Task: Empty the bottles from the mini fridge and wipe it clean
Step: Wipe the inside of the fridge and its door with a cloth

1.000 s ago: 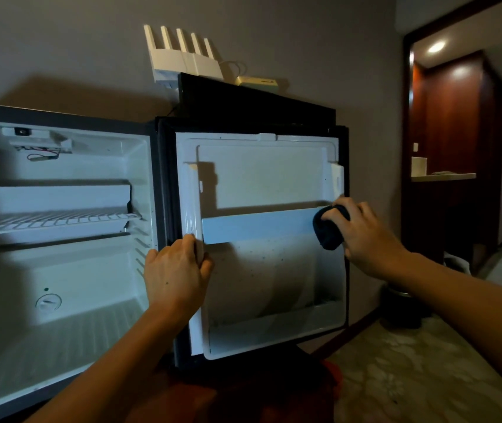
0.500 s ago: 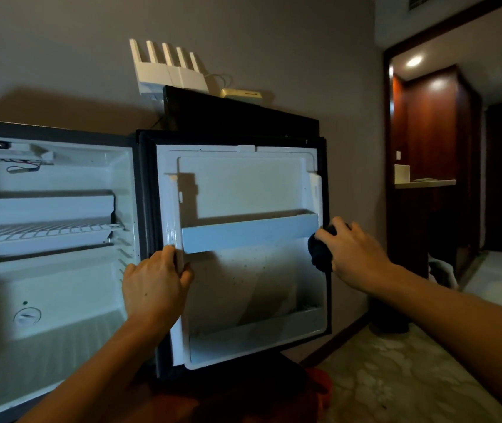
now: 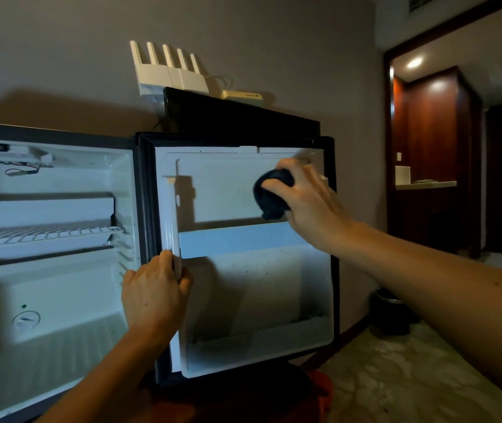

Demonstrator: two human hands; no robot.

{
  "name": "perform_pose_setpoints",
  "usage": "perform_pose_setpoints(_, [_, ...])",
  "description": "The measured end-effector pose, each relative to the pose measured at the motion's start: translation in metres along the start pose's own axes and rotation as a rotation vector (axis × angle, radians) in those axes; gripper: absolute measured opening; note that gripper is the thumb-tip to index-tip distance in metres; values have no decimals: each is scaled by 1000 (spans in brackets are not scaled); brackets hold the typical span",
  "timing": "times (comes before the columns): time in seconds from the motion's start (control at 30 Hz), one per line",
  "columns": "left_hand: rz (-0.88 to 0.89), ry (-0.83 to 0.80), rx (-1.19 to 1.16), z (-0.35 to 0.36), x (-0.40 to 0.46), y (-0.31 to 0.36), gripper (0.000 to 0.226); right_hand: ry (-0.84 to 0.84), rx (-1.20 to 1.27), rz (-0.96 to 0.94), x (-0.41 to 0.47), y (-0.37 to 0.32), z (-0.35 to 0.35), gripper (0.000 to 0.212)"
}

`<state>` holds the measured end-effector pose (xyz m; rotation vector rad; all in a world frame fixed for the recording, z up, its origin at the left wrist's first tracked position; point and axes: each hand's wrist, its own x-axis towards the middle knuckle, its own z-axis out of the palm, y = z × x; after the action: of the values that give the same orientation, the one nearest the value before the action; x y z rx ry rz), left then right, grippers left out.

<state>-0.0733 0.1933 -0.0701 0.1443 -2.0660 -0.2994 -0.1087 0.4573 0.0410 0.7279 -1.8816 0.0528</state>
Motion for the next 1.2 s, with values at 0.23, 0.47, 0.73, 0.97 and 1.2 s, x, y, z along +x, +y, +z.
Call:
perform_pose_setpoints(0.23, [26, -13, 13, 1, 2, -7, 23, -163, -71, -277, 58, -22, 26, 57])
perform_pose_setpoints(0.47, [58, -9, -9, 1, 1, -9, 25, -286, -192, -476, 42, 15, 14, 52])
perform_pose_setpoints(0.73, [48, -25, -4, -3, 1, -5, 21, -375, -368, -492, 21, 33, 2, 41])
perform_pose_setpoints(0.97, [38, -35, 55, -5, 0, -3, 22, -283, -699, -348, 12, 38, -5, 24])
perform_pose_setpoints(1.2, [3, -30, 76, -6, -3, -1, 19, -127, -234, 71, -5, 30, -6, 61])
